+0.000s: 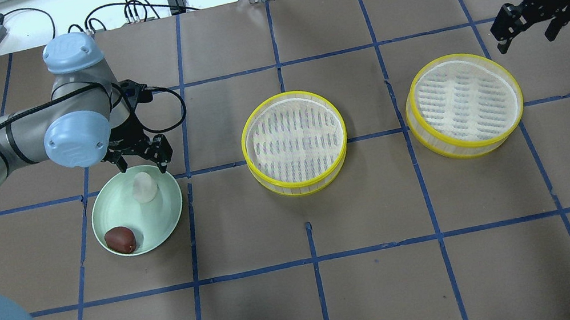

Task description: Stack buns with steamer

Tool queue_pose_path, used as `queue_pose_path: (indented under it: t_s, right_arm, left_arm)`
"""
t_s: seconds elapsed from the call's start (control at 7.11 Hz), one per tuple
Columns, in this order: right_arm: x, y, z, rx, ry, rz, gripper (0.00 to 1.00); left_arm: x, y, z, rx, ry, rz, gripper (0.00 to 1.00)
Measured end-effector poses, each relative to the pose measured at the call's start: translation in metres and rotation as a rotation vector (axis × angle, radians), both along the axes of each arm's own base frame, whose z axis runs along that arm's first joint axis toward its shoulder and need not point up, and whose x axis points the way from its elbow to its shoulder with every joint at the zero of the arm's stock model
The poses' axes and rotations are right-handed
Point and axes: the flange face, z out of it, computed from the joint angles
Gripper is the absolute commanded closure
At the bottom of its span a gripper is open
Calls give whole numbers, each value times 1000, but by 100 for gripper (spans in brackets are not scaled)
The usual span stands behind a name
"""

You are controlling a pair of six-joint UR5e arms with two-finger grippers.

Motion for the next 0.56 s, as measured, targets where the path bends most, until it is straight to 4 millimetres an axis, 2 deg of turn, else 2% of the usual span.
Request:
queue_pose_path:
  t_s: [0.14,0.28,0.42,0.56]
  right_arm:
    - [-10,10,-32,11,-5,-2,1]
    - [-10,22,-56,26,-12,2,5]
    - [-9,30,-72,38,-19,13,15]
    - [-8,33,-79,43,-20,23,35]
  left_arm:
    - [5,3,-10,23,-8,-24,57]
    - [7,8,-18,45,-6,-46,82]
    - [7,12,-22,57,-4,-55,90]
    - [7,12,-22,61,-4,-55,90]
